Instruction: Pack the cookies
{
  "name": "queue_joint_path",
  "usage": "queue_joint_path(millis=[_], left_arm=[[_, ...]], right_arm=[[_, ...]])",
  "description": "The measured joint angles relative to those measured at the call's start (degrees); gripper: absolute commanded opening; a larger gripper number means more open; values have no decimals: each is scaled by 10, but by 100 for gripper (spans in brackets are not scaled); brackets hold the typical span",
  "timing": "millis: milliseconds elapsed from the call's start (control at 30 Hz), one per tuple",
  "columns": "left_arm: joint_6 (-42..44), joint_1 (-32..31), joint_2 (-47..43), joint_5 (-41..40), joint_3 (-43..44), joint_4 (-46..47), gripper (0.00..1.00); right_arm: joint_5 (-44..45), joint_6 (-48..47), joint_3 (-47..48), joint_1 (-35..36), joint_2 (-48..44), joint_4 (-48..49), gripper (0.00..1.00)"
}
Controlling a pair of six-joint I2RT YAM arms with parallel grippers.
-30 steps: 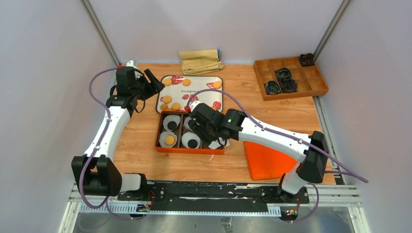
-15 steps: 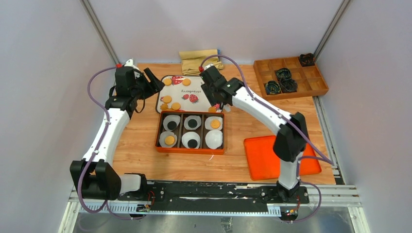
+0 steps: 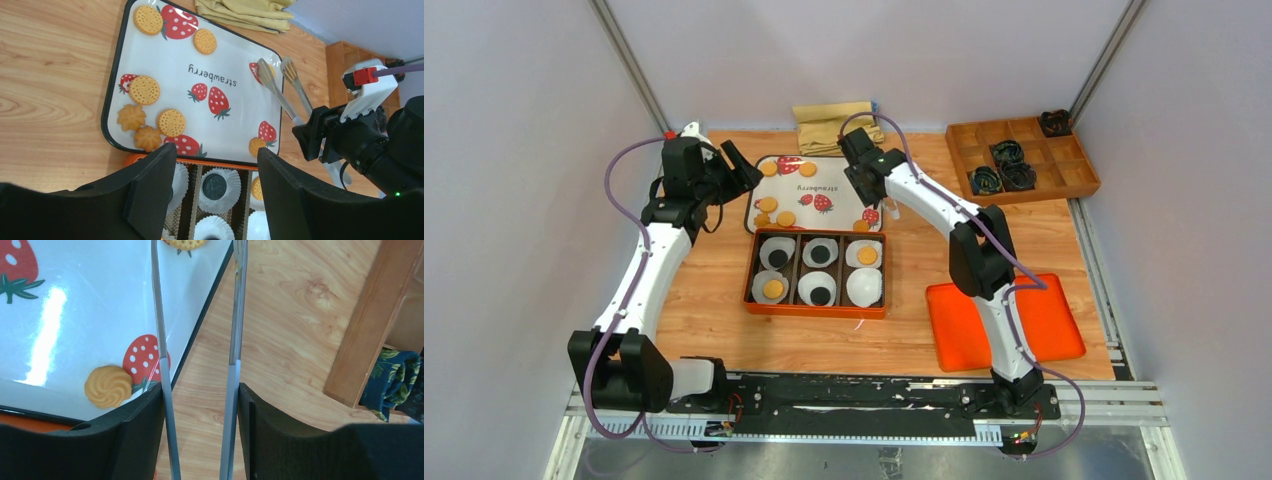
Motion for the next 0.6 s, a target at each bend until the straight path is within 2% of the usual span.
queue_joint_path(millis=[167,600], left_arm=[[0,0,0,0,0,0,67],[1,-2,3,0,0,0,67]], right_arm=[[0,-5,9,-7,2,3,53],[-51,18,-3,-10,4,3,53]])
